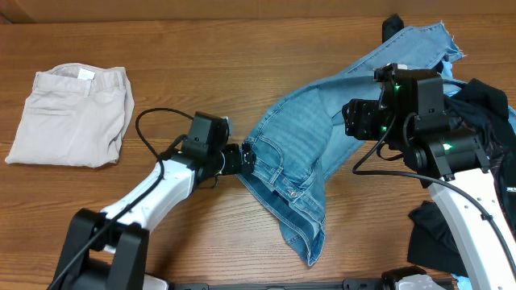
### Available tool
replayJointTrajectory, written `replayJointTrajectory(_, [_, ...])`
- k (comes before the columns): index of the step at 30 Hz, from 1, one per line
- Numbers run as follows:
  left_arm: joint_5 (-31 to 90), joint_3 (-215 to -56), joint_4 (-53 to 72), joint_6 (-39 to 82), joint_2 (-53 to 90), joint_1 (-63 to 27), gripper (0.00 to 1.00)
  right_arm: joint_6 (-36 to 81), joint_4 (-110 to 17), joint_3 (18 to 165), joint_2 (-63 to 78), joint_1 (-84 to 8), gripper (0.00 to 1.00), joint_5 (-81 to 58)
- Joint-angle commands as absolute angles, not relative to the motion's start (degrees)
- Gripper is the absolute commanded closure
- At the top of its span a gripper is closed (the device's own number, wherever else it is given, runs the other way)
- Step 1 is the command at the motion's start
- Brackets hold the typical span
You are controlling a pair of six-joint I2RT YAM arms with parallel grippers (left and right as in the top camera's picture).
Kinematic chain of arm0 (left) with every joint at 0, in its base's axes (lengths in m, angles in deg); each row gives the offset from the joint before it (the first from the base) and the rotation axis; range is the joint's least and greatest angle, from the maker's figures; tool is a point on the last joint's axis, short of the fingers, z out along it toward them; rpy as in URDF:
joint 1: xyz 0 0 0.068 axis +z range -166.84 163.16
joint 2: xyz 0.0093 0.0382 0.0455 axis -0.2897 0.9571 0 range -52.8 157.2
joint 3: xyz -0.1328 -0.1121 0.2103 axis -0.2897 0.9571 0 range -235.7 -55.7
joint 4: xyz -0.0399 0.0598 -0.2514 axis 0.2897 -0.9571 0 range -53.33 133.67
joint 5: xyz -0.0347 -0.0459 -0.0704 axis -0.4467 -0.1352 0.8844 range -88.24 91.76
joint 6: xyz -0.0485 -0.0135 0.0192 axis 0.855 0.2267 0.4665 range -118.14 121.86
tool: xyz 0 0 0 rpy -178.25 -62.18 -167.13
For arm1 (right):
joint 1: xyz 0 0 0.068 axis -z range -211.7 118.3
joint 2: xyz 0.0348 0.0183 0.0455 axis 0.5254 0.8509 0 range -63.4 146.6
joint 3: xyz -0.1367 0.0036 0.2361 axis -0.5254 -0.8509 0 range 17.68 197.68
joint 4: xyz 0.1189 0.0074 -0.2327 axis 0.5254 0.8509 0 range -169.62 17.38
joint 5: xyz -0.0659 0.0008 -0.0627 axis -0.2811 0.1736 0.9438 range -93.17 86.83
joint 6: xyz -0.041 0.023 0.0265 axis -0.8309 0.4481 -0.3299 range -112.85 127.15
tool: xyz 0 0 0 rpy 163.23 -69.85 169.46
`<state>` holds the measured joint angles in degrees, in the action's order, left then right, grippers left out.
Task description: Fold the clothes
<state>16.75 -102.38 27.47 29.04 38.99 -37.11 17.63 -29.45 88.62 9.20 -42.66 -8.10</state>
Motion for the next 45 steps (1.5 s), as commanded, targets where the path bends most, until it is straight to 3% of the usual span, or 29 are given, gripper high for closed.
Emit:
replayJointTrajectory(1, [16.77,-103.56,29.37,30.83,41.05,-37.55,0.00,17.85,-29.49,89.87,8.61,-42.48,0.30,-7.71])
replayJointTrajectory(6, [17.58,-103.56,30.72,32.55,44.21,-37.62,0.03,17.85,-29.19,89.87,8.61,-42.48,0.30,-7.71])
replayJointTrajectory(8, [19.70,-103.56,31.53,32.75,44.72,-37.62,0.11,17.85,-29.08,89.87,8.61,-42.48,0.30,-7.71])
replayJointTrajectory(10, [20.97,-103.56,32.52,32.73,44.70,-37.62,0.27,17.85,-29.10,89.87,8.61,-42.48,0.30,-7.71])
replayJointTrajectory(12, [22.32,-103.56,33.65,32.73,44.67,-37.60,0.54,17.85,-29.08,89.87,8.61,-42.48,0.30,-7.71])
replayJointTrajectory(13, [23.06,-103.56,33.96,32.73,44.67,-37.60,0.75,17.85,-29.01,89.87,8.61,-42.48,0.30,-7.71])
replayJointTrajectory(15, [24.42,-103.56,33.78,32.75,44.24,-37.31,0.96,17.85,-28.66,89.87,8.61,-42.48,0.30,-7.71])
replayJointTrajectory(23, [27.52,-105.75,27.58,30.08,31.30,-31.41,0.96,17.87,-28.10,89.87,8.61,-42.48,0.31,-7.42])
replayJointTrajectory(31, [26.56,-119.06,16.17,23.22,12.28,-26.23,0.96,20.96,-31.33,89.87,9.37,-42.18,0.31,-0.21])
replayJointTrajectory(37, [16.29,-123.52,6.03,21.08,5.16,-26.21,0.96,23.93,-35.81,89.87,13.53,-38.44,0.31,-3.62])
replayJointTrajectory(40, [9.32,-123.71,1.68,20.66,2.80,-25.55,0.96,23.91,-36.10,89.87,17.16,-36.47,0.25,-4.52])
replayJointTrajectory(45, [7.72,-123.91,-0.23,18.61,-0.94,-23.43,0.96,23.93,-38.83,89.87,22.55,-31.97,0.21,-4.45])
